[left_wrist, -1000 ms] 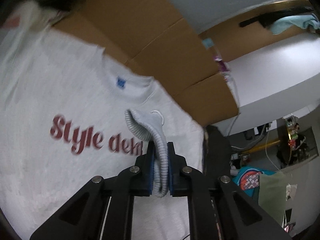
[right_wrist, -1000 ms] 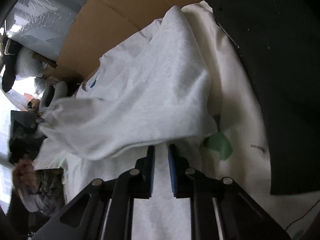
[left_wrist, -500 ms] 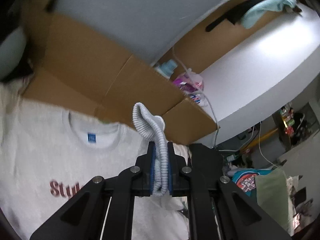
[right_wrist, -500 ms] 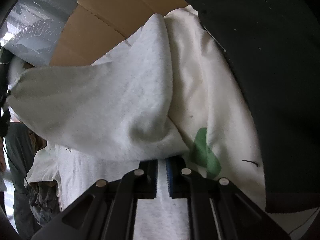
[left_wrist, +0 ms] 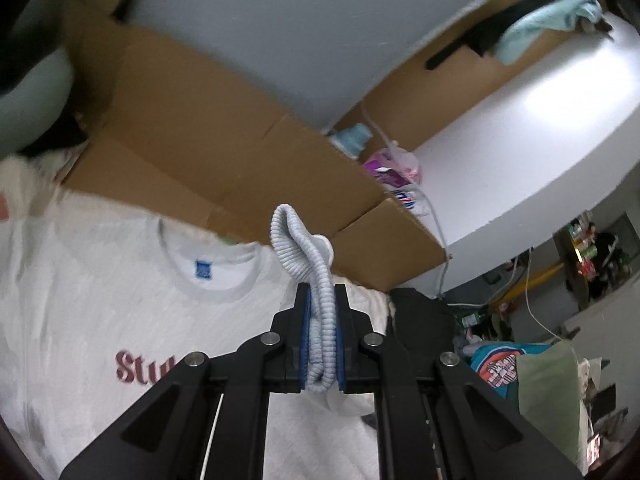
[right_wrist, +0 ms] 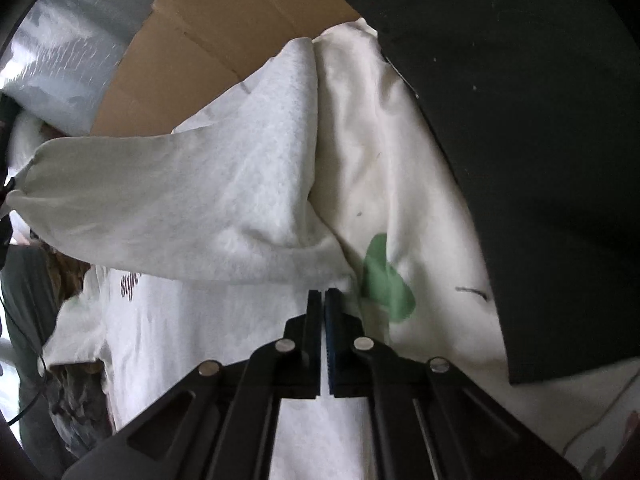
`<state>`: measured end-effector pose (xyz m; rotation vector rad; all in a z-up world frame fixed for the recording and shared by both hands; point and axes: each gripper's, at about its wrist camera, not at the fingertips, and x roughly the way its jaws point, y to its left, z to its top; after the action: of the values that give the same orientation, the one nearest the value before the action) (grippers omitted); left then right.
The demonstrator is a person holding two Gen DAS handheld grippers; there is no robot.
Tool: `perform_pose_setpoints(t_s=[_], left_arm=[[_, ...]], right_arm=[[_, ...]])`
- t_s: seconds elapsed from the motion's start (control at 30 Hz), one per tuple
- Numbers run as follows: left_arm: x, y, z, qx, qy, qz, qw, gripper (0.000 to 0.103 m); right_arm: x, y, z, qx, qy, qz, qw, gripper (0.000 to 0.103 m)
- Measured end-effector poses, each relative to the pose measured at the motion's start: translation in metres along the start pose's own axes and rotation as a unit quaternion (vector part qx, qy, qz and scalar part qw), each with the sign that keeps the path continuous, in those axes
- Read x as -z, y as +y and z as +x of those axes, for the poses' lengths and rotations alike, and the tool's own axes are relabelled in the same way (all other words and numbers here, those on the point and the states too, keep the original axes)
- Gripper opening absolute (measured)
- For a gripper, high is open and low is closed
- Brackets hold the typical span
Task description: Fold clothes
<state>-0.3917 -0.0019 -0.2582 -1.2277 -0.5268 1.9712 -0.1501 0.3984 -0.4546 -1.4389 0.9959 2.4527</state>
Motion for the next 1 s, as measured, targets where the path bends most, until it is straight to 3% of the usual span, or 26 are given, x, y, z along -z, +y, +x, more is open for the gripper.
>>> perform_pose_setpoints(t_s=[0.13, 0.23, 0.3, 0.33, 0.7, 1.0], left_arm=[[0.015, 0.02, -0.004, -0.006, -0.004, -0.021, 0.9997, 0.009], [0.022, 0.028, -0.004, -0.01, -0.004, -0.031, 0.9995, 0.009], [0.024, 0.031, -0.006, -0.01, -0.008, -0.033, 0.9994, 0.009], [0.025, 0.032, -0.006, -0.008, -0.01, -0.036, 0.9993, 0.009], [0.028, 0.042, -0.006, 0.002, -0.022, -0.058, 0.9981, 0.009], [0.019, 0.028, -0.02, 0.036, -0.038, -0.067, 0.9964, 0.009]], right_arm=[[0.004, 0.004, -0.007, 0.022, 0.002, -0.032, 0.999, 0.005], [0.002, 0.009, -0.007, 0.036, 0.0, -0.05, 0.998, 0.014], [-0.002, 0.013, -0.006, 0.046, -0.003, -0.057, 0.997, 0.039], [-0.003, 0.013, -0.006, 0.051, -0.005, -0.062, 0.997, 0.043], [-0.006, 0.03, 0.017, 0.068, -0.001, -0.143, 0.987, 0.043], [-0.007, 0.042, 0.032, 0.084, -0.019, -0.176, 0.981, 0.043]])
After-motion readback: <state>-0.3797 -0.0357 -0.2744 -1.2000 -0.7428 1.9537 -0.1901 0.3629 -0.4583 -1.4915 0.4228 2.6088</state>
